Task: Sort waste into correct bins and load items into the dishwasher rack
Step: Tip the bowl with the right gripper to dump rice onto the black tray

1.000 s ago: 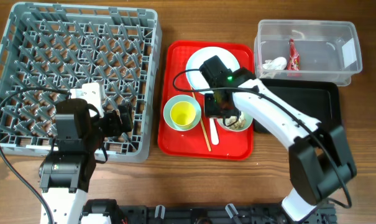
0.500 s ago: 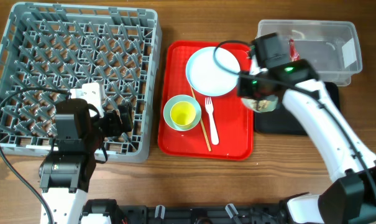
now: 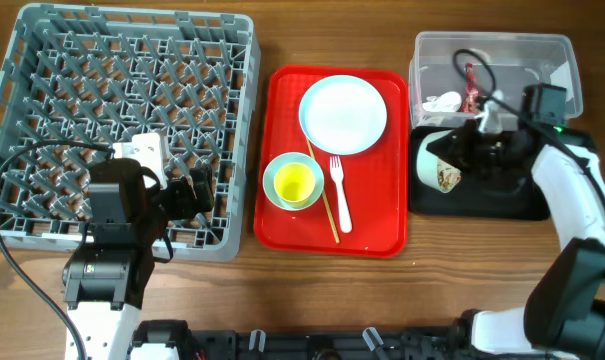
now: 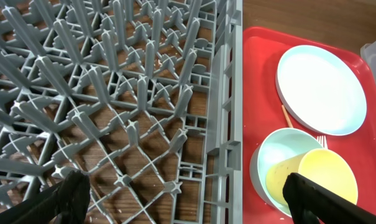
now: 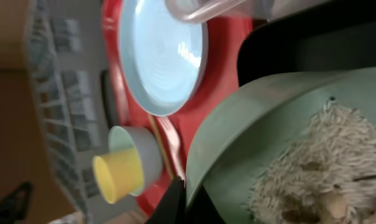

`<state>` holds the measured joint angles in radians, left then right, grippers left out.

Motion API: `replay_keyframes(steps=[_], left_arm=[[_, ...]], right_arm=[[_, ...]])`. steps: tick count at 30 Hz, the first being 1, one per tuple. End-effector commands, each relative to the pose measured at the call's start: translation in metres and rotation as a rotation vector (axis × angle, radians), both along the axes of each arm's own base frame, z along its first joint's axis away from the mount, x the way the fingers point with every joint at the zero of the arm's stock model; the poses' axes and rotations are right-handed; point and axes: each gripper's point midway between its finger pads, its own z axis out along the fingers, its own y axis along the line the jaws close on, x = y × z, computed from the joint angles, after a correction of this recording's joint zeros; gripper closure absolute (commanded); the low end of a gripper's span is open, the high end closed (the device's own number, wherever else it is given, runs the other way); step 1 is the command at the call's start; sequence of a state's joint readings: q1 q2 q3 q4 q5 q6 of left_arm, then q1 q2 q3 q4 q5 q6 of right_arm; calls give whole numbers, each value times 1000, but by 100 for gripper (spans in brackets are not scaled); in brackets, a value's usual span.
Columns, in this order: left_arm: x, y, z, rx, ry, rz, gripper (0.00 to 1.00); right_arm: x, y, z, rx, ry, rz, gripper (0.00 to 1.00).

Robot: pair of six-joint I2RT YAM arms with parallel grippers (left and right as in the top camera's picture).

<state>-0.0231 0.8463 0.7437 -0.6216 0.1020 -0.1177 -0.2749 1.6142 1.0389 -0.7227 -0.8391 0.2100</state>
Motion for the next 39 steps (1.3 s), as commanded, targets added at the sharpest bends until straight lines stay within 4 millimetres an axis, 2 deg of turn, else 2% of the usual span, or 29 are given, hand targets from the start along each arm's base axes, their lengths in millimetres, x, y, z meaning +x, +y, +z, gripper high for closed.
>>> replay_keyframes(steps=[1,3,8,15,23,27,28,30,32,35,39], left_arm=[[3,1,9,-8,-22,3,0],[3,1,9,-8,-22,3,0],[3,1,9,-8,-22,3,0],[3,1,9,-8,-22,3,0],[3,1,9,-8,-22,3,0],[3,1,9,-8,-22,3,0],[3,1,9,-8,-22,3,0],[3,1,9,-8,-22,3,0],[3,1,9,-8,-22,3,0],[3,1,9,-8,-22,3,0],[3,1,9,-8,-22,3,0]], right_arm=[[3,1,18,273,-62,7,96],[8,-10,27,417,-87,-25,96],[17,-46,32,660,-100,-122,96],[17,-77,43,793,-131,-182,96],[20,-79,42,805,-88,-199,96],[25,-84,16,684,-4,-278,96],[24,-83,17,693,-2,-278,96],[23,-80,46,748,-208,-143,96],[23,-77,49,698,-292,-101,96],[28,-81,31,635,-204,-163,96],[29,-79,23,614,-152,-188,96]])
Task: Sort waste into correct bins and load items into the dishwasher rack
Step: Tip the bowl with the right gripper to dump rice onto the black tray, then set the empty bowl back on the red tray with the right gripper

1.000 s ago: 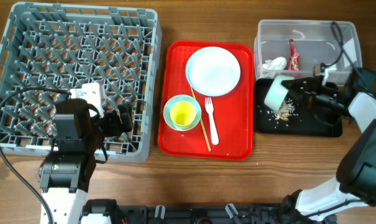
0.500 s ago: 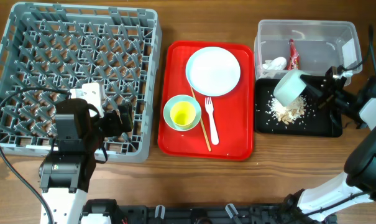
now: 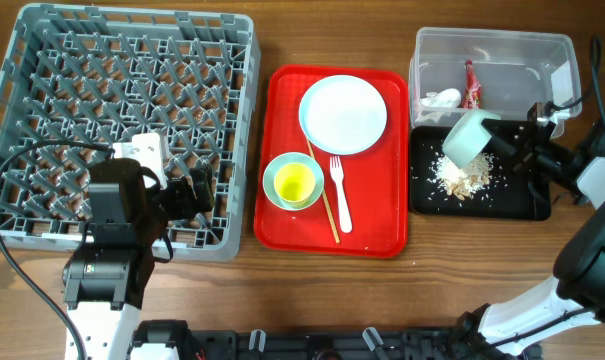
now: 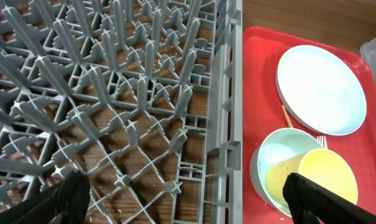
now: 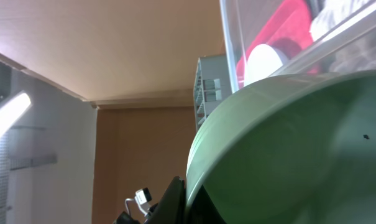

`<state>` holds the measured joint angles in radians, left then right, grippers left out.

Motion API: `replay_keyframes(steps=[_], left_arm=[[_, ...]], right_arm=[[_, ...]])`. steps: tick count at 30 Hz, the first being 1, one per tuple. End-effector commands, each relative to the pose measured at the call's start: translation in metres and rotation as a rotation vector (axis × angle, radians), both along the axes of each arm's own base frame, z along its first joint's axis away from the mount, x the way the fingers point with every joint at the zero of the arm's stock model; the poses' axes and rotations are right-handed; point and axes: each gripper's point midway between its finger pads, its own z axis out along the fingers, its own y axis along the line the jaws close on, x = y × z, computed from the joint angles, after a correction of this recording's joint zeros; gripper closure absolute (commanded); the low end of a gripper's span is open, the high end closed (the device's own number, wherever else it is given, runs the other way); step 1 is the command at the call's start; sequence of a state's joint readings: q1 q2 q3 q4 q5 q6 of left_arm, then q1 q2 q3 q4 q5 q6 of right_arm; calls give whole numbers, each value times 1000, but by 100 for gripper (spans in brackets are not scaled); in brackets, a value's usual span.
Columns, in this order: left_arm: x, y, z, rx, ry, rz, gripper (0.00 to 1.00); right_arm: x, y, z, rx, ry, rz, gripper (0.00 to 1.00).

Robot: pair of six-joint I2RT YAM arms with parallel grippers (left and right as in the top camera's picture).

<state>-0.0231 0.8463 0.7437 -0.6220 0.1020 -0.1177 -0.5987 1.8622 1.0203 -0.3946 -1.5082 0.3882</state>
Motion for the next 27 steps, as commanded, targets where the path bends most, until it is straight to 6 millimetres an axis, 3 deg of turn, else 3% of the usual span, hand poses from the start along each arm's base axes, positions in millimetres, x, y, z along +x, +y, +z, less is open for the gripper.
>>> replay_keyframes(steps=[1,5,7,9,11,14,18,21,24,27], left_arm=[[3,1,9,-8,-23,3,0],[3,1,9,-8,-23,3,0],[3,1,9,-8,-23,3,0],[3,1,9,-8,-23,3,0],[3,1,9,-8,-23,3,0],[3,1,9,-8,-23,3,0],[3,1,9,-8,-23,3,0],[3,1,9,-8,-23,3,0],[3,1,9,-8,-23,3,0],[3,1,9,-8,-23,3,0]], right_arm=[[2,3,-10,-29,52,-5,96],[-5,13,-21,-96,129,1,96],[-12,22,-23,-228,148,17,96],[-18,27,-19,-345,149,29,96],[-24,39,-2,-501,103,51,96],[-27,67,27,-641,-12,94,96],[-23,118,61,-875,-214,168,96],[-16,158,76,-1026,-290,226,96],[-6,184,88,-1109,-331,257,96],[14,209,87,-1149,-389,304,96]])
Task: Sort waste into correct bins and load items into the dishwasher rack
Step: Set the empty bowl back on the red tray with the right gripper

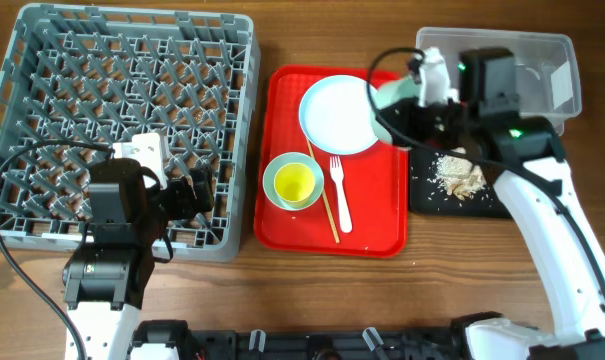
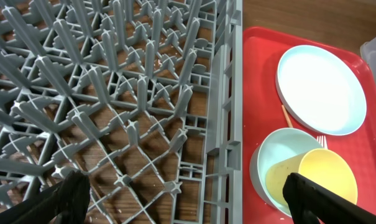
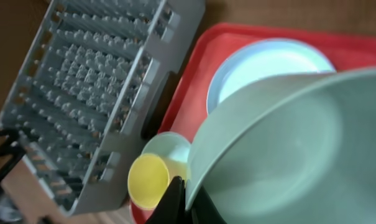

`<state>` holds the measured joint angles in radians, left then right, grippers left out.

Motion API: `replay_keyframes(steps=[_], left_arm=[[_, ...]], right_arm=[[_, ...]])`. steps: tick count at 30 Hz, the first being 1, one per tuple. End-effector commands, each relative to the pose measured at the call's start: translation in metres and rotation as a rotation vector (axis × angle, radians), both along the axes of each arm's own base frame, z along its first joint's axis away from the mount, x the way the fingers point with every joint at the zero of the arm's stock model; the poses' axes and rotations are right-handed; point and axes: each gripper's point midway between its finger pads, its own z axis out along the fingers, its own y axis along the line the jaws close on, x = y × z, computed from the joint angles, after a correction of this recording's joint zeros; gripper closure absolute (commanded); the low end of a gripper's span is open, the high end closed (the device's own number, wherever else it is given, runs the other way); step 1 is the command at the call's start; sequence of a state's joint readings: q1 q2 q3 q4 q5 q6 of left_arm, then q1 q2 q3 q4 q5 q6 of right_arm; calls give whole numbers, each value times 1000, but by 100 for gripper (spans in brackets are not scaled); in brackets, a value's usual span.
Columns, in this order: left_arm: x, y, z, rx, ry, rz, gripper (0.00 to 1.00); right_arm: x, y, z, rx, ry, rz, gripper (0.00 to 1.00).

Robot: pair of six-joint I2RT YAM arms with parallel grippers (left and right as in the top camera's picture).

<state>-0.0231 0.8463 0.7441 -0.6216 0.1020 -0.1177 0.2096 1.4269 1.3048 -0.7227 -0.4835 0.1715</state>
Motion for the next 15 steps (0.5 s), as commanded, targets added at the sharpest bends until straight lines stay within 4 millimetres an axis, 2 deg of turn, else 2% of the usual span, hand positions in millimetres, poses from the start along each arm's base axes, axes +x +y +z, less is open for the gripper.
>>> replay_keyframes(steps=[1,4,5,8,12,14,15], left_arm=[[3,1,9,-8,-22,3,0],[3,1,9,-8,-22,3,0],[3,1,9,-8,-22,3,0],[3,1,9,-8,-22,3,0],[3,1,9,-8,-22,3,0],[3,1,9,-8,-22,3,0],[3,1,9,-8,-22,3,0]], right_arm=[[33,12,-7,-113,-78,21,96],[51,29,-31,-176,-121,79,96],[60,31,-49,-226,-116,75,96],[73,34,-85,-288,-80,62,96],[77,47,-125,-304,-25,91,96],[73,58,-150,-313,20,124,96],[71,61,-156,-317,31,133,96]])
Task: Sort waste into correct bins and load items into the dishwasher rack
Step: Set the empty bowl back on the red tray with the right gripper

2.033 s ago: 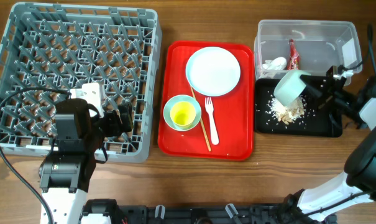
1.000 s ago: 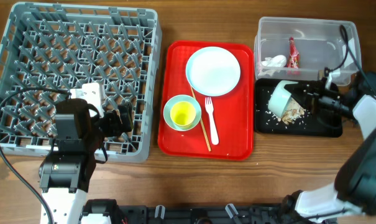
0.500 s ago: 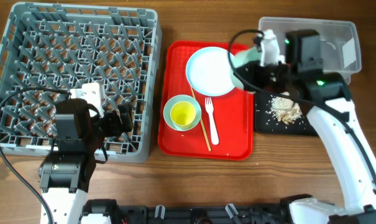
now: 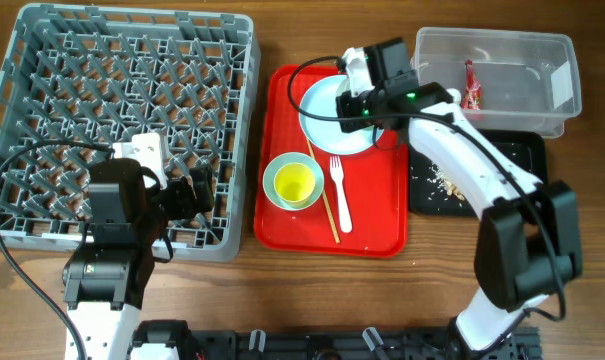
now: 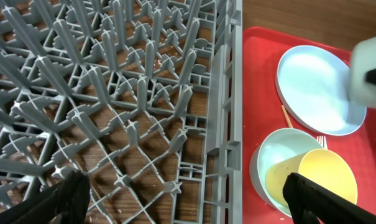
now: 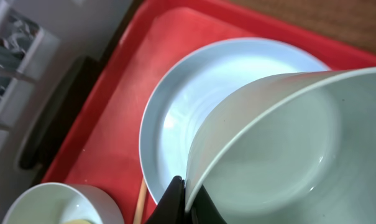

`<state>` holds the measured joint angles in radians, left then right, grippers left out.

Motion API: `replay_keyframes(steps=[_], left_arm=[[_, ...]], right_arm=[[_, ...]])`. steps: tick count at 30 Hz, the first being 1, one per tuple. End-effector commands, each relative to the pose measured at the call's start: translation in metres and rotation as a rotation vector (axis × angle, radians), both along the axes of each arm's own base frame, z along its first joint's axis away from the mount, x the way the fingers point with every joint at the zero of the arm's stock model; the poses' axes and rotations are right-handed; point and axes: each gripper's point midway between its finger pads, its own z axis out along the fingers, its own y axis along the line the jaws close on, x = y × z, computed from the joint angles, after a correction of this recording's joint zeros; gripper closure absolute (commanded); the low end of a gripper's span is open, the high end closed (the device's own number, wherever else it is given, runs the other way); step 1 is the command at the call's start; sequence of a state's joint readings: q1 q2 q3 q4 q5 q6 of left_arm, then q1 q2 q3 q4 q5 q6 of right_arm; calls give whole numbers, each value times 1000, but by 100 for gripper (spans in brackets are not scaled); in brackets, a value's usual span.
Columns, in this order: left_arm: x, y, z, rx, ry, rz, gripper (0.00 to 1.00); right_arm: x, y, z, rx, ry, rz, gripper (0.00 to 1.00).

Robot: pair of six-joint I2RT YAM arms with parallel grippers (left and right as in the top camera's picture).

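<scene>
My right gripper (image 6: 186, 200) is shut on the rim of an empty pale green bowl (image 6: 281, 143), held tilted just above the white plate (image 6: 181, 99) at the back of the red tray (image 4: 282, 110). A second bowl (image 4: 294, 183) with a yellow cup (image 5: 327, 177) inside sits at the tray's front left, beside a chopstick (image 4: 323, 203) and a white fork (image 4: 340, 197). The grey dishwasher rack (image 4: 122, 125) stands to the left. My left gripper (image 5: 188, 199) hangs open over the rack's near right corner.
A black bin (image 4: 512, 190) holding scattered rice lies right of the tray. Behind it stands a clear bin (image 4: 502, 45) with wrappers inside. The right arm (image 4: 462, 140) stretches across the black bin towards the tray.
My right gripper has moved left with the empty bowl, from the tray's right edge to low over the white plate. The left arm has not moved.
My right gripper held the bowl with rice tipped over the black bin. Then the rice lay in the bin and the bowl was held over the bin's right side. Then the bowl was at the tray's right edge, and now sits over the plate.
</scene>
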<state>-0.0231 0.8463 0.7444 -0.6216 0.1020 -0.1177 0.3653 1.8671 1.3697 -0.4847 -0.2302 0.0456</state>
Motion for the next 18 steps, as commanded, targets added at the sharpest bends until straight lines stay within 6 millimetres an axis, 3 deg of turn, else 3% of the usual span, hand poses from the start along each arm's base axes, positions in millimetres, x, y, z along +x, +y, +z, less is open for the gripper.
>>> replay_keyframes(steps=[1,7,11,13,15,18], left_arm=[[3,1,9,-8,-21,3,0],[3,1,9,-8,-21,3,0],[3,1,9,-8,-21,3,0],[3,1,9,-8,-21,3,0],[3,1,9,-8,-21,3,0],[3,1,9,-8,-21,3,0]], right_arm=[[-4,16,-27,-32,37,46,96],[-19,32,-47,-20,119,53,94],[-23,34,-39,8,132,37,79],[-26,32,-27,10,127,37,76],[-30,30,-8,17,111,38,66],[-34,28,39,52,55,26,59]])
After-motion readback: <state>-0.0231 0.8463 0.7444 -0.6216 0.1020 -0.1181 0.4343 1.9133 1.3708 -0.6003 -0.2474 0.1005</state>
